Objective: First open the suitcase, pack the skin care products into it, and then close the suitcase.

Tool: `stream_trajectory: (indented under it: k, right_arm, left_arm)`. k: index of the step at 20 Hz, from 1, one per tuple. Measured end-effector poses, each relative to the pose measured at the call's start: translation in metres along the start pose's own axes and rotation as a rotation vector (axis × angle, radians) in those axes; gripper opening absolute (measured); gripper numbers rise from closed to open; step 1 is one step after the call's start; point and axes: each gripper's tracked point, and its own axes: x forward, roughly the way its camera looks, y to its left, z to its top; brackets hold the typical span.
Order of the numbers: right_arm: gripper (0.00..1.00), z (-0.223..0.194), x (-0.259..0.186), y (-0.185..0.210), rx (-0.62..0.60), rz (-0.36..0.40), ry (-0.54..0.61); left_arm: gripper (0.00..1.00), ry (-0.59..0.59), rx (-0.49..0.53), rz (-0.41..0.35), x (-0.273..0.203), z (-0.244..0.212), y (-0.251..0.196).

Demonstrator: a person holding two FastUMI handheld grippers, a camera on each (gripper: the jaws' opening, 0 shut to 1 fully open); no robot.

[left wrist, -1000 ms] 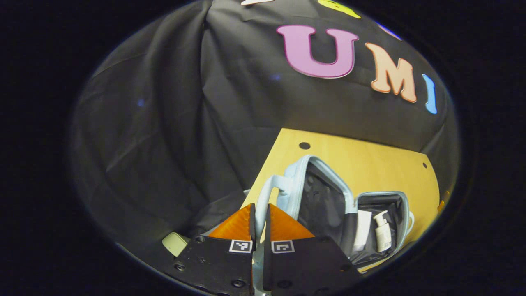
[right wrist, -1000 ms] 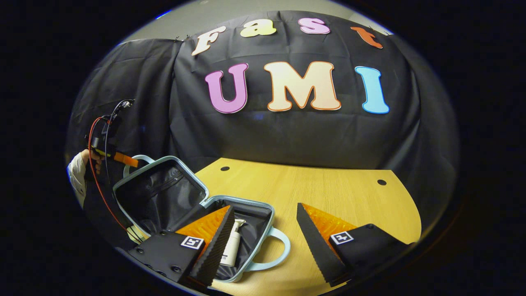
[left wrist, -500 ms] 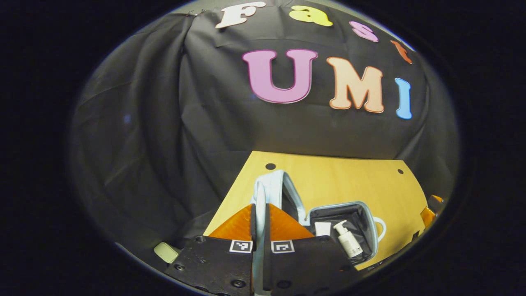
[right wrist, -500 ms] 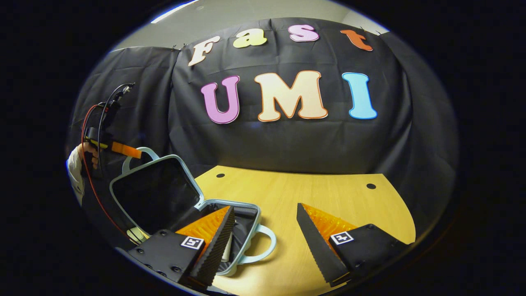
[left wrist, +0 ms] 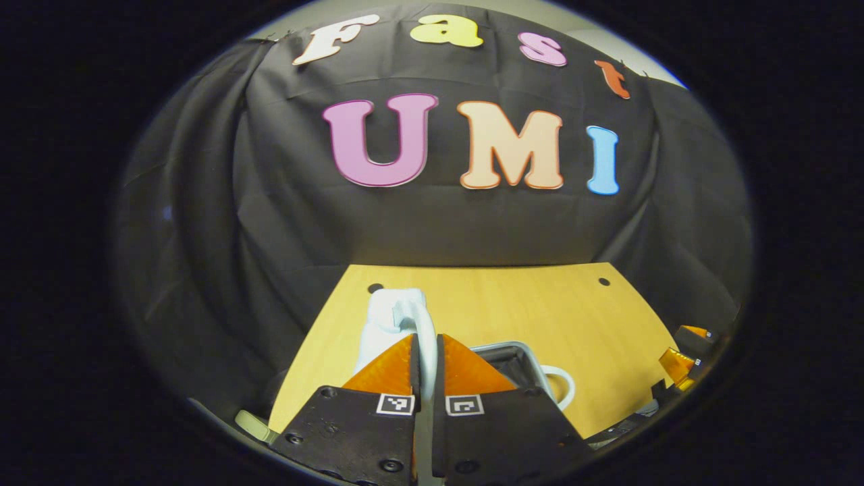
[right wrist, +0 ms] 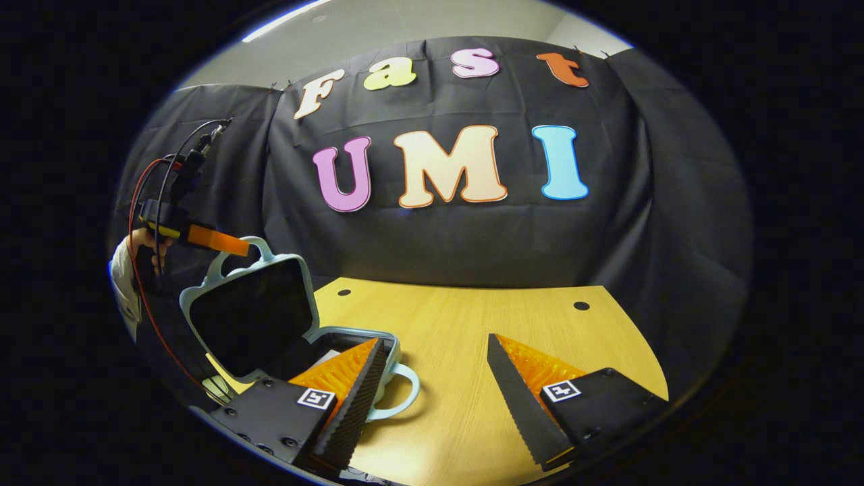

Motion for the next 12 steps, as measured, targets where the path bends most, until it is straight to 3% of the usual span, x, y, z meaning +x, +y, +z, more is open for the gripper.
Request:
stream_trajectory:
  k: [4,12]
  right_arm:
    - [0.95,0.003,-0.012,-0.013,-0.001,-0.018,-0.011]
    - [0.95,0.005,-0.036,-0.049,0.001,-0.071,-0.023]
  left_arm:
    - [0.02,0.018,0.008,-0.089,0.009,-0.009,-0.049]
    - [0.03,0.072,-0.001,-0.196,0.026,-0.033,-0.115]
